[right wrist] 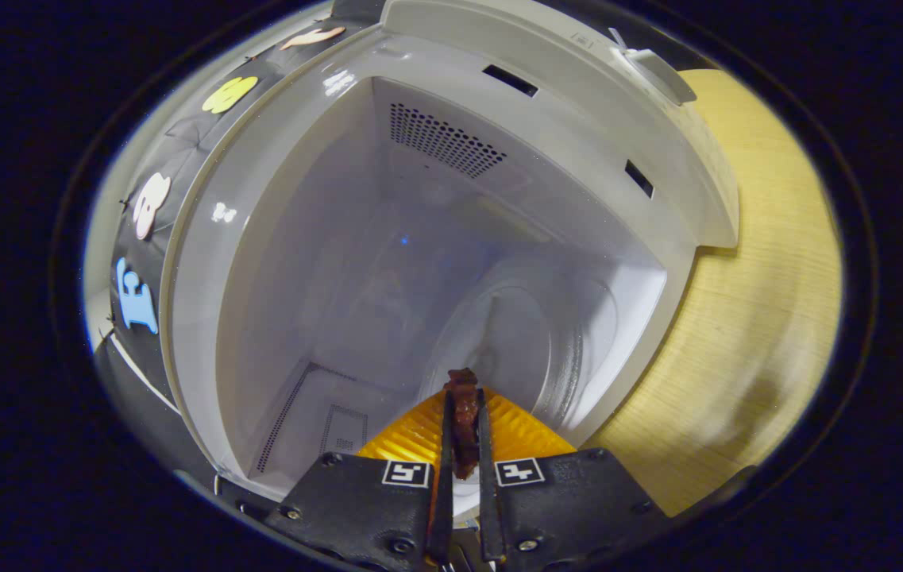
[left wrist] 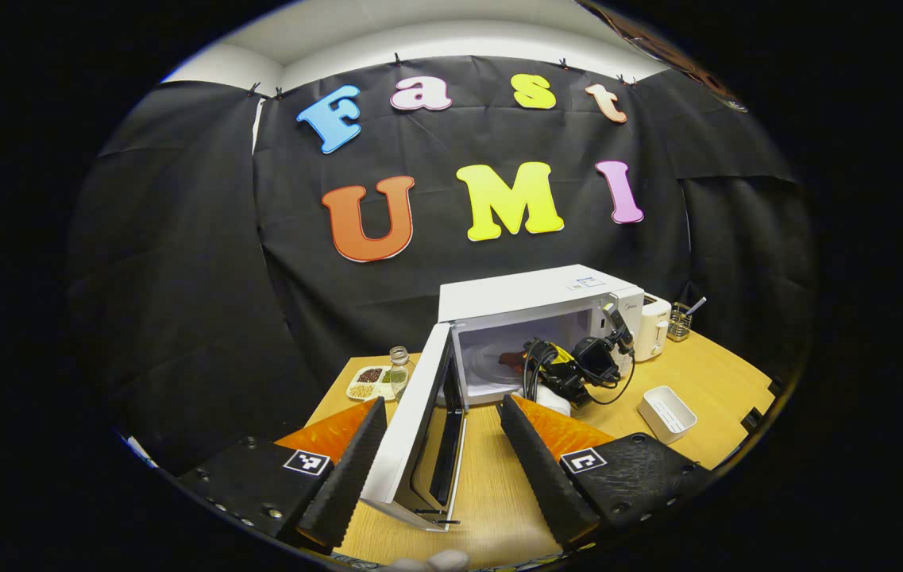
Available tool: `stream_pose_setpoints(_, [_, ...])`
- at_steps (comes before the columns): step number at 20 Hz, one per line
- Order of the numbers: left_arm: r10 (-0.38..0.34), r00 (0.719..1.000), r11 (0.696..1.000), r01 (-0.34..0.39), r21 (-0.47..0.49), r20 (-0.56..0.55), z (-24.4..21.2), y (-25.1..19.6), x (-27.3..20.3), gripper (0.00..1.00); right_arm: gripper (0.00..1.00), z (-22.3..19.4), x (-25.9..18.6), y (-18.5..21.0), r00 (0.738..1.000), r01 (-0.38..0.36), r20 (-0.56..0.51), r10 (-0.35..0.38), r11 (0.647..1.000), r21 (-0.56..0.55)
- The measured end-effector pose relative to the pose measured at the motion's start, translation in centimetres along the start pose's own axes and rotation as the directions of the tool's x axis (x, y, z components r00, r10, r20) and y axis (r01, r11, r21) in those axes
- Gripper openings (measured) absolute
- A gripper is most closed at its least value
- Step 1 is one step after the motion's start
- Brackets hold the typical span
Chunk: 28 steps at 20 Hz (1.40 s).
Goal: Open the microwave oven with the left hand, put the food in, and close the microwave oven.
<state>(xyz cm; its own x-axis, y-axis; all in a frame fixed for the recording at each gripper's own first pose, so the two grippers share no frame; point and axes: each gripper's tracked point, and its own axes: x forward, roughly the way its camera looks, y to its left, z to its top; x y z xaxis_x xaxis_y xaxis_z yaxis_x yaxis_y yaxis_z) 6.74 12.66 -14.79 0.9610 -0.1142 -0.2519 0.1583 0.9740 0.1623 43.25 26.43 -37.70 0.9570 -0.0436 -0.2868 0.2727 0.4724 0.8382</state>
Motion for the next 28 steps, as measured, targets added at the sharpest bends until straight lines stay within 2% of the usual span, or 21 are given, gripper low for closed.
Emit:
stream_pose_setpoints(1, [0.001, 1.000, 1.000, -0.001, -0.002, 0.000, 0.0, 0.0, -0.1, 0.90, 0.19, 0.0, 0.2, -0.4, 1.000, 0.014, 0.010, -0.013, 0.999, -0.034])
stream_pose_setpoints(2, [0.002, 1.000, 1.000, -0.002, -0.003, -0.001, 0.0, 0.0, -0.1, 0.90, 0.10, 0.0, 0.3, -1.1, 0.999, 0.044, 0.008, -0.043, 0.997, -0.068])
stream_pose_setpoints(3, [0.008, 1.000, 1.000, -0.008, -0.006, 0.003, 0.2, 0.2, 0.0, 0.90, 0.29, 0.2, 0.4, -1.3, 0.999, 0.048, 0.015, -0.046, 0.993, -0.109])
stream_pose_setpoints(6, [-0.009, 1.000, 0.998, 0.009, -0.055, -0.010, -0.1, -0.1, 0.4, 0.90, 0.41, 1.2, -0.5, -1.1, 0.997, 0.073, 0.054, -0.061, 0.968, -0.242])
stream_pose_setpoints(7, [-0.004, 1.000, 0.998, 0.003, -0.061, -0.008, 0.0, 0.0, 0.4, 0.90, 0.68, 1.5, -0.2, -1.1, 0.997, 0.076, 0.051, -0.064, 0.960, -0.269])
stream_pose_setpoints(11, [0.008, 1.000, 0.997, -0.008, -0.075, 0.001, 0.4, 0.1, 0.4, 0.90, 0.86, 3.7, -1.5, -0.7, 0.992, 0.109, 0.105, -0.073, 0.910, -0.400])
stream_pose_setpoints(12, [0.011, 1.000, 0.997, -0.011, -0.070, 0.013, 0.7, 0.3, 0.3, 0.90, 0.80, 4.2, -2.3, -0.4, 0.991, 0.114, 0.110, -0.073, 0.897, -0.428])
stream_pose_setpoints(13, [0.016, 1.000, 0.998, -0.015, -0.064, 0.017, 0.9, 0.4, 0.2, 0.90, 0.98, 4.1, -3.4, 0.0, 0.993, 0.104, 0.102, -0.066, 0.889, -0.445])
stream_pose_setpoints(14, [0.024, 0.999, 0.998, -0.023, -0.056, 0.022, 1.1, 0.7, 0.1, 0.90, 1.00, 4.1, -4.5, 0.3, 0.994, 0.093, 0.088, -0.059, 0.881, -0.465])
stream_pose_setpoints(15, [0.027, 0.999, 0.998, -0.026, -0.051, 0.028, 1.2, 0.9, 0.0, 0.90, 0.90, 4.2, -5.9, 0.4, 0.996, 0.079, 0.066, -0.054, 0.870, -0.486])
stream_pose_setpoints(16, [0.033, 0.999, 0.998, -0.031, -0.049, 0.036, 1.7, 1.3, -0.2, 0.90, 1.00, 4.3, -7.6, 0.2, 0.998, 0.069, 0.044, -0.054, 0.854, -0.516])
stream_pose_setpoints(17, [0.035, 0.998, 0.998, -0.033, -0.047, 0.048, 2.0, 1.6, -0.5, 0.90, 1.00, 4.5, -9.5, 0.2, 0.999, 0.051, 0.011, -0.053, 0.837, -0.545])
stream_pose_setpoints(18, [0.041, 0.998, 0.998, -0.039, -0.044, 0.056, 2.1, 2.2, -0.7, 0.90, 0.89, 4.9, -11.5, 0.4, 0.999, 0.033, -0.013, -0.049, 0.824, -0.566])
stream_pose_setpoints(19, [0.054, 0.997, 0.998, -0.052, -0.040, 0.046, 1.9, 2.9, -0.8, 0.90, 0.89, 5.6, -13.6, 0.7, 0.998, 0.012, -0.039, -0.044, 0.799, -0.602])
stream_pose_setpoints(20, [0.064, 0.997, 0.997, -0.063, -0.035, 0.042, 1.7, 3.7, -0.9, 0.90, 1.00, 6.5, -15.9, 0.8, 0.997, -0.001, -0.061, -0.050, 0.766, -0.643])
stream_pose_setpoints(21, [0.074, 0.996, 0.997, -0.073, -0.035, 0.046, 1.8, 4.4, -1.2, 0.90, 0.89, 7.4, -18.2, 0.9, 0.995, -0.012, -0.078, -0.056, 0.732, -0.681])
stream_pose_setpoints(23, [0.113, 0.992, 0.993, -0.111, -0.038, 0.055, 1.8, 6.4, -1.7, 0.90, 0.89, 9.9, -22.6, 1.1, 0.995, -0.019, -0.076, -0.057, 0.664, -0.747])
stream_pose_setpoints(24, [0.132, 0.989, 0.991, -0.129, -0.040, 0.061, 1.5, 7.3, -1.9, 0.90, 1.00, 11.1, -24.9, 0.9, 0.995, -0.018, -0.078, -0.065, 0.640, -0.768])
stream_pose_setpoints(26, [0.170, 0.984, 0.985, -0.167, -0.052, 0.055, 0.6, 9.1, -2.1, 0.90, 1.00, 13.3, -29.4, 0.7, 0.994, -0.019, -0.078, -0.071, 0.609, -0.793])
stream_pose_setpoints(27, [0.185, 0.982, 0.982, -0.182, -0.056, 0.051, 0.1, 9.9, -2.3, 0.84, 0.90, 14.6, -31.4, 0.5, 0.995, -0.010, -0.065, -0.074, 0.586, -0.810])
stream_pose_setpoints(28, [0.192, 0.980, 0.980, -0.189, -0.061, 0.042, -0.5, 10.4, -2.6, 0.90, 1.00, 15.9, -33.4, 0.0, 0.995, 0.013, -0.048, -0.092, 0.563, -0.826])
